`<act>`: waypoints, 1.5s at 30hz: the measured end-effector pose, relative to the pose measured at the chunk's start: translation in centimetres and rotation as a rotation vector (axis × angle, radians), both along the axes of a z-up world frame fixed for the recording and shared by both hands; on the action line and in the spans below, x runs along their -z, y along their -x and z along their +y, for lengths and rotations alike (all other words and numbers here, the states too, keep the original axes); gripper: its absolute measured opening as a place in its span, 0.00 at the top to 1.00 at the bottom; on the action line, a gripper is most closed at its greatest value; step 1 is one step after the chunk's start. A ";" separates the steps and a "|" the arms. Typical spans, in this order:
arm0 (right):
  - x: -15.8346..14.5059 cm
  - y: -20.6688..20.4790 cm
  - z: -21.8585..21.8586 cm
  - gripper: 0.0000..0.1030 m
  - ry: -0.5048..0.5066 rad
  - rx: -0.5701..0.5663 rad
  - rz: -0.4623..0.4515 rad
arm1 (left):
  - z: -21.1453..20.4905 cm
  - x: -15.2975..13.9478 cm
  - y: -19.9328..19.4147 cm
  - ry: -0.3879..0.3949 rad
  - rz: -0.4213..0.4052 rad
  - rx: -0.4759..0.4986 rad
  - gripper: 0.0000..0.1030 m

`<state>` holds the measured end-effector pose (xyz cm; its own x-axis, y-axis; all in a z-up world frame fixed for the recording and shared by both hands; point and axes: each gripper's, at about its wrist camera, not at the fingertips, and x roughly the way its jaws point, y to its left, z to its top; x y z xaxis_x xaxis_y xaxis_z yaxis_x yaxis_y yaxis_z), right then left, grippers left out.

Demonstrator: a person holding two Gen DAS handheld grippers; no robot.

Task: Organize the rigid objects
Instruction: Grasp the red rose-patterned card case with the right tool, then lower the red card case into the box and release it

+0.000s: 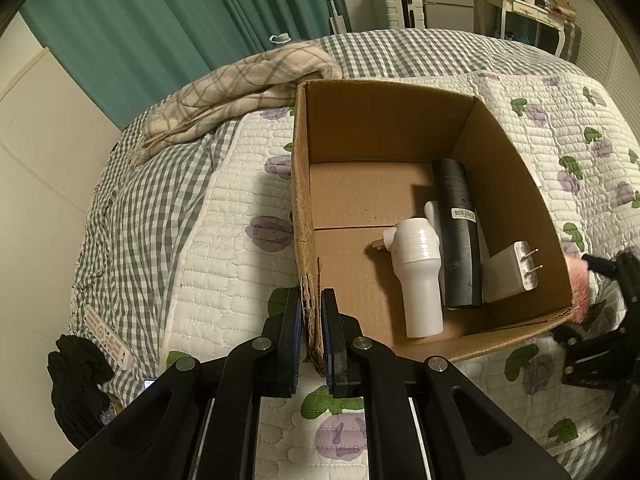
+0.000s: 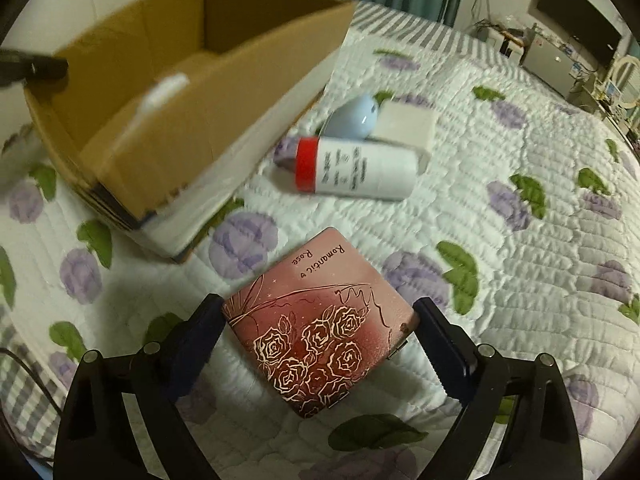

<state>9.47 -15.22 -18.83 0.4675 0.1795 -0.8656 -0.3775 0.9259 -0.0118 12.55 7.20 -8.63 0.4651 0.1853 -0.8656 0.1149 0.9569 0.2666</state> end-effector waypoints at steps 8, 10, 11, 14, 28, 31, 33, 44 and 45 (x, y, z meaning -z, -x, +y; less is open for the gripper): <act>-6.4 -0.4 -1.8 0.09 -0.131 0.052 -0.097 | 0.0 0.0 -0.1 -0.001 0.001 0.003 0.92; -9.0 -0.6 -1.7 0.09 -0.150 0.044 -0.153 | 0.0 0.0 -0.1 -0.001 0.001 0.003 0.92; -10.1 -1.0 -1.4 0.09 -0.158 0.039 -0.177 | 0.0 0.0 -0.1 0.000 0.001 0.003 0.92; -13.7 -1.4 -0.6 0.09 -0.185 0.009 -0.252 | 0.0 0.0 -0.1 0.000 0.001 0.003 0.92; -12.3 -5.9 9.0 0.09 -0.199 -0.126 -0.238 | 0.2 0.1 -0.1 0.013 0.004 0.005 0.92; -10.3 -6.4 10.0 0.09 -0.173 -0.133 -0.215 | 0.3 0.1 -0.1 0.014 0.006 0.009 0.92; -9.5 -6.4 10.1 0.09 -0.182 -0.142 -0.201 | 0.2 0.1 -0.1 0.011 0.005 0.008 0.92; -13.1 -5.3 7.4 0.00 -0.276 -0.138 -0.342 | 0.0 0.1 -0.2 -0.001 0.007 0.008 0.92; -13.7 -5.1 6.9 0.00 -0.265 -0.132 -0.359 | 0.0 0.1 -0.2 0.001 0.006 0.007 0.92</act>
<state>14.58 -8.36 -5.17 0.6876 0.4507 -0.5692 -0.5073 0.8591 0.0674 12.73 7.24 -8.77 0.4612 0.1815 -0.8685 0.1229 0.9563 0.2651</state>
